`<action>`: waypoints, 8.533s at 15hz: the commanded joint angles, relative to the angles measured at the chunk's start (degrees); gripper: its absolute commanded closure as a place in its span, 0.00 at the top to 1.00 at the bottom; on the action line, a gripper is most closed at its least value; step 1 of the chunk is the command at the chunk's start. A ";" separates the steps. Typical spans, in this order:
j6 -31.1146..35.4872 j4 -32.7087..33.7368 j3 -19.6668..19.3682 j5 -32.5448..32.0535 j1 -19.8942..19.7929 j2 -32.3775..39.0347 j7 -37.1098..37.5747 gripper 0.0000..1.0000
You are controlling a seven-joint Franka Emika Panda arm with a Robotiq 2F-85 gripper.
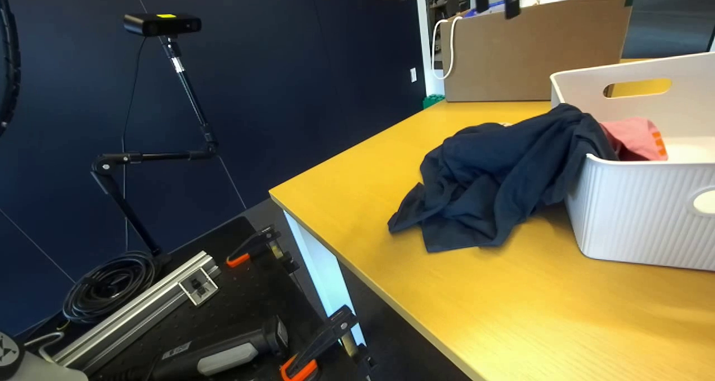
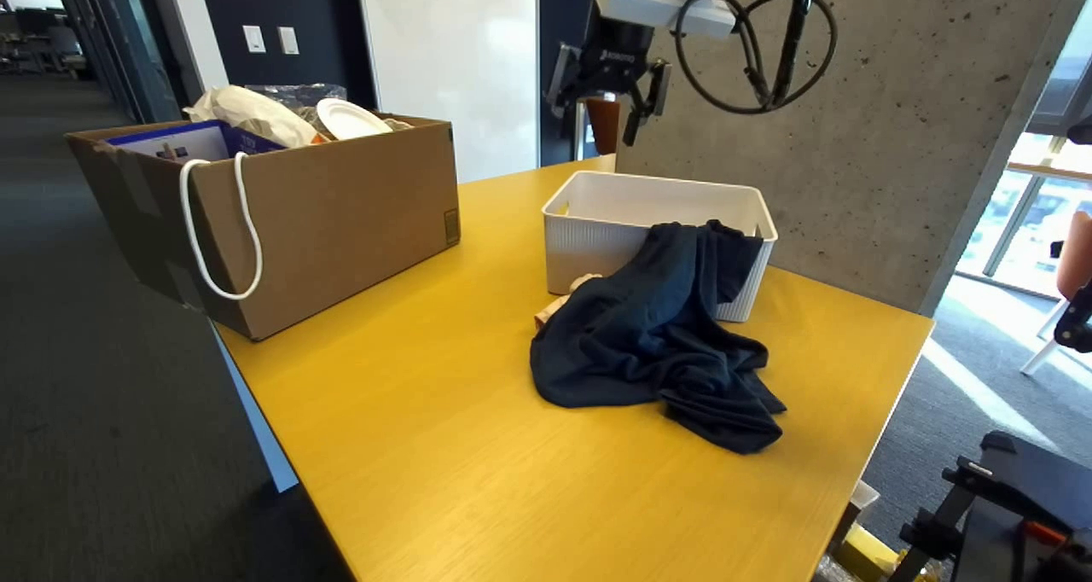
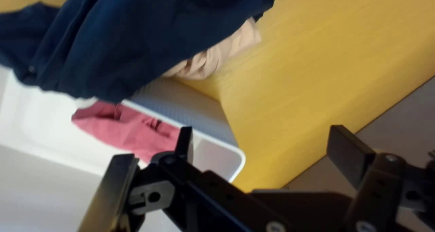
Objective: Put the clothes in the basket
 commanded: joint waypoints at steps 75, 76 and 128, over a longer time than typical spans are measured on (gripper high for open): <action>43.60 -38.40 -49.24 9.84 25.90 -25.09 -3.43 0.01; 43.21 -37.39 -46.60 12.69 22.75 -23.08 -5.66 0.01; 39.95 -38.63 -1.60 -3.05 -0.47 0.53 -22.03 0.01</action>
